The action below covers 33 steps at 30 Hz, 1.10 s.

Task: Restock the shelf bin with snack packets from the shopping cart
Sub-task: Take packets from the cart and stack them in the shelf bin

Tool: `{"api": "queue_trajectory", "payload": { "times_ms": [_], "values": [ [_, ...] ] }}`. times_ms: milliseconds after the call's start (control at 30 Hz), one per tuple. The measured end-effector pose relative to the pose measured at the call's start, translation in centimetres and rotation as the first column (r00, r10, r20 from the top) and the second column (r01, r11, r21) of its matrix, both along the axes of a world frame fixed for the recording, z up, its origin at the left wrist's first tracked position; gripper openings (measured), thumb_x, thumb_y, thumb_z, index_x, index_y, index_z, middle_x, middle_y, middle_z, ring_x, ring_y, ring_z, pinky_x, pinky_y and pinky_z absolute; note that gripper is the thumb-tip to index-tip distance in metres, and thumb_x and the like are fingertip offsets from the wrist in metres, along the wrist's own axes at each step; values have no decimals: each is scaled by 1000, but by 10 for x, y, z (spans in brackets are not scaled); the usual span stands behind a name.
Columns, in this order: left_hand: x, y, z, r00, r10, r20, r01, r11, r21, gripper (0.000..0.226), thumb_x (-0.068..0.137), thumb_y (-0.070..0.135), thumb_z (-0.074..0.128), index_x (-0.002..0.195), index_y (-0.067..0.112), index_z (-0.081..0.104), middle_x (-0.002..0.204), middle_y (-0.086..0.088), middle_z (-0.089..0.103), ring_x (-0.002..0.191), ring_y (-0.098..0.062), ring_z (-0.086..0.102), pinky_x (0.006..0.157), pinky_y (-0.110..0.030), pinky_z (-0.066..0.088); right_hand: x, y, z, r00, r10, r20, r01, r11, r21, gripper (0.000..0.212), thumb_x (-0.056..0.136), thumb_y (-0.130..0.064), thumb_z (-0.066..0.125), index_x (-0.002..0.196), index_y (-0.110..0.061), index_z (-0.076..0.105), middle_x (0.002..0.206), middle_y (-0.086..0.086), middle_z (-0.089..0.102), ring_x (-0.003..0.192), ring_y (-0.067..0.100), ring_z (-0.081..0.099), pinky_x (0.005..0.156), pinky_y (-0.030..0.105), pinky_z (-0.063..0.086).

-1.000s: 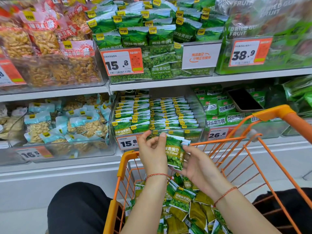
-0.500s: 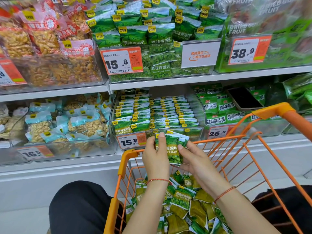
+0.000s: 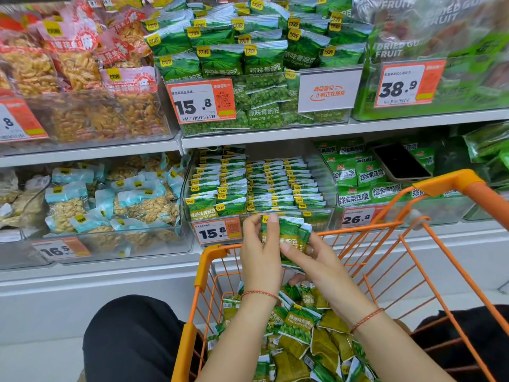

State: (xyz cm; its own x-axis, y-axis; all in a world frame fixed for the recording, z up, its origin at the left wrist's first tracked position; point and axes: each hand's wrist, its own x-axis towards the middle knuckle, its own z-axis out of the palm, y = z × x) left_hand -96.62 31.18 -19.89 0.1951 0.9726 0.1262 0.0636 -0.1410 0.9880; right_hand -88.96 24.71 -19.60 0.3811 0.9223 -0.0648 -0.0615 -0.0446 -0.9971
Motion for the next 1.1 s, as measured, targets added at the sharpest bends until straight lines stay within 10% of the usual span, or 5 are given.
{"api": "queue_trajectory", "payload": {
  "times_ms": [267, 533, 733, 900, 1100],
  "values": [
    [-3, -1, 12, 950, -221, -222, 176, 962, -207, 68, 96, 53, 31, 150, 13, 20, 152, -4, 30, 142, -20, 24, 109, -32, 24, 10, 4, -9, 996, 15, -85, -22, 997, -80, 24, 91, -23, 60, 114, -23, 53, 115, 0, 60, 101, 6, 60, 76, 38, 57],
    [-3, -8, 9, 953, -237, -191, 170, 935, -312, 63, 99, 48, 30, 150, 14, 15, 153, -8, 28, 139, -23, 30, 105, -31, 28, 16, 7, -28, 951, 63, 302, 14, 969, -248, 127, 44, -97, 47, 139, -12, 38, 121, 2, 53, 109, 22, 51, 89, 38, 44],
    [-7, -2, 19, 961, -241, -138, 182, 921, -345, 67, 98, 49, 33, 151, 14, 13, 155, -5, 22, 138, -18, 30, 106, -32, 29, 6, 4, -17, 942, 55, 330, -35, 997, -67, 25, 85, -37, 66, 107, -34, 54, 98, -17, 67, 92, -7, 61, 81, 15, 48],
    [-10, 2, 26, 927, -368, -70, 300, 841, -450, 90, 86, 64, 49, 152, 20, 5, 155, -2, 19, 127, -21, 43, 95, -45, 50, 10, 3, -14, 961, -5, 278, 9, 1000, -14, 25, 86, -18, 67, 80, -30, 46, 65, -21, 55, 61, -18, 51, 57, 7, 38],
    [-17, 7, 28, 914, -378, -148, 306, 881, -362, 75, 94, 49, 46, 150, 13, 12, 149, -3, 29, 134, -16, 33, 104, -29, 30, 15, 8, -8, 991, 91, 96, -84, 994, -75, 17, 84, -16, 69, 90, -25, 55, 83, -19, 62, 75, -12, 58, 59, 6, 42]
  ]
}}
